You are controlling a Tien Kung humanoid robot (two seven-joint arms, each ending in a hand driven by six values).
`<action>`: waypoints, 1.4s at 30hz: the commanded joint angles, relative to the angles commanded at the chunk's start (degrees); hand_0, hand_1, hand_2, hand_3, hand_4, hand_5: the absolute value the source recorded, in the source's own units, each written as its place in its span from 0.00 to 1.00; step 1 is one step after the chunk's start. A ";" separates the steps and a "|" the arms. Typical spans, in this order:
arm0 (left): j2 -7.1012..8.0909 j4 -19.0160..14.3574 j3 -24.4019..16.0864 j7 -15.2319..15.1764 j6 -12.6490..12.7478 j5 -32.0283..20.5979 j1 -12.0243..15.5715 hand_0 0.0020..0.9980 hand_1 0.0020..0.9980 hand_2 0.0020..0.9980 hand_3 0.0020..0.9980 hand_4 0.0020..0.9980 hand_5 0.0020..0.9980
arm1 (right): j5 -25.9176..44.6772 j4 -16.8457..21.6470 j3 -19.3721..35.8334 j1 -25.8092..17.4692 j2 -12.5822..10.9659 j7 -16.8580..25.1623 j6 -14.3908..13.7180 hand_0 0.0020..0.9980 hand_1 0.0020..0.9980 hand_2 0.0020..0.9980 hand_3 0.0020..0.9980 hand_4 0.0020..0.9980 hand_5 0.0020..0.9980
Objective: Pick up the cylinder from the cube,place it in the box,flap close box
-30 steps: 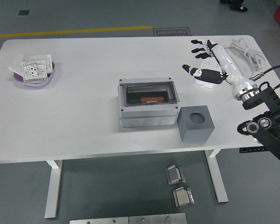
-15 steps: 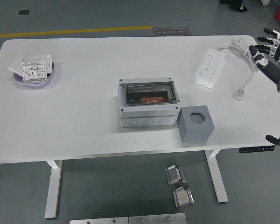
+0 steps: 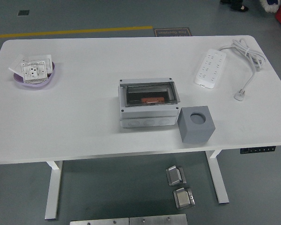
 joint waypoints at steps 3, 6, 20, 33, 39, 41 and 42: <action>-0.04 0.01 -0.04 -0.01 0.01 -0.01 0.03 0.69 0.67 0.58 0.65 0.61 0.34 | -0.10 0.09 0.78 -0.35 0.08 -0.06 0.04 0.68 0.66 0.72 0.76 0.85 0.41; -0.05 0.02 -0.11 -0.04 0.02 0.00 0.02 0.69 0.67 0.58 0.65 0.61 0.34 | -0.21 0.12 1.37 -0.61 0.14 -0.04 0.06 0.68 0.66 0.72 0.76 0.85 0.41; -0.20 0.14 0.30 0.04 -0.06 -0.49 0.01 0.69 0.67 0.58 0.65 0.61 0.34 | -1.28 0.34 1.77 -0.30 0.21 -0.17 0.09 0.68 0.67 0.72 0.76 0.84 0.40; -0.19 0.23 0.75 0.10 -0.13 -1.00 -0.11 0.69 0.67 0.58 0.65 0.61 0.34 | -2.45 0.78 2.36 0.01 0.05 -0.57 0.07 0.67 0.67 0.72 0.75 0.81 0.37; -0.28 0.24 0.95 0.13 -0.17 -1.16 -0.08 0.69 0.67 0.58 0.65 0.61 0.34 | -2.86 0.80 2.32 0.32 0.05 -0.61 0.08 0.67 0.67 0.72 0.74 0.81 0.36; -0.27 0.25 1.06 0.14 -0.18 -1.22 -0.03 0.69 0.67 0.58 0.65 0.61 0.34 | -2.92 0.83 2.36 0.36 -0.01 -0.61 0.09 0.67 0.67 0.72 0.74 0.81 0.36; -0.26 0.26 1.13 0.14 -0.18 -1.28 -0.01 0.69 0.67 0.58 0.65 0.61 0.34 | -2.97 0.83 2.33 0.38 -0.03 -0.62 0.08 0.67 0.67 0.72 0.74 0.81 0.36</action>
